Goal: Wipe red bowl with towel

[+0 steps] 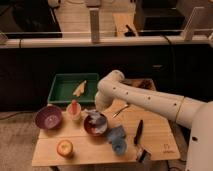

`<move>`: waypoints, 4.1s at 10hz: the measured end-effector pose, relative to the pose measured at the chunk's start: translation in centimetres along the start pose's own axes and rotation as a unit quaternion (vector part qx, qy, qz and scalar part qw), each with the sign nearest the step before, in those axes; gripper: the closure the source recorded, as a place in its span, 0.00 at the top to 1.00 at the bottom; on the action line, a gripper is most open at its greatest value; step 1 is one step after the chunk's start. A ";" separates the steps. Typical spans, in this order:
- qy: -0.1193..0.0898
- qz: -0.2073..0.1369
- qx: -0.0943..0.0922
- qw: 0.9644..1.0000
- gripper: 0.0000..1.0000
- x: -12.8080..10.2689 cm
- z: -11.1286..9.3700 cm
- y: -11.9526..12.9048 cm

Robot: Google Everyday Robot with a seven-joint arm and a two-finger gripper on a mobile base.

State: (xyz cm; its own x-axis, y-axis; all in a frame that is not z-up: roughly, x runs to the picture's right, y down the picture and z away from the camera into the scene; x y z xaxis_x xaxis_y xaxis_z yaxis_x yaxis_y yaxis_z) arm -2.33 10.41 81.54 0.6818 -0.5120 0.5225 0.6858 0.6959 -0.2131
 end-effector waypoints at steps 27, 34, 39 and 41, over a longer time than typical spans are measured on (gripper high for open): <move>-0.018 -0.007 -0.015 1.000 0.00 -4.5 -1.7 8.3; -0.018 -0.007 -0.015 1.000 0.00 -4.4 -1.7 8.3; -0.018 -0.007 -0.015 1.000 0.00 -4.4 -1.7 8.3; -0.018 -0.007 -0.015 1.000 0.00 -4.4 -1.7 8.3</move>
State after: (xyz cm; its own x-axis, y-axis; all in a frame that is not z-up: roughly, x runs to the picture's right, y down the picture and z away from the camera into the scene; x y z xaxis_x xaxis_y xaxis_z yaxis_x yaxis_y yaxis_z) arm 0.78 17.60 76.03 0.6631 -0.5027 0.5546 0.7027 0.6734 -0.2298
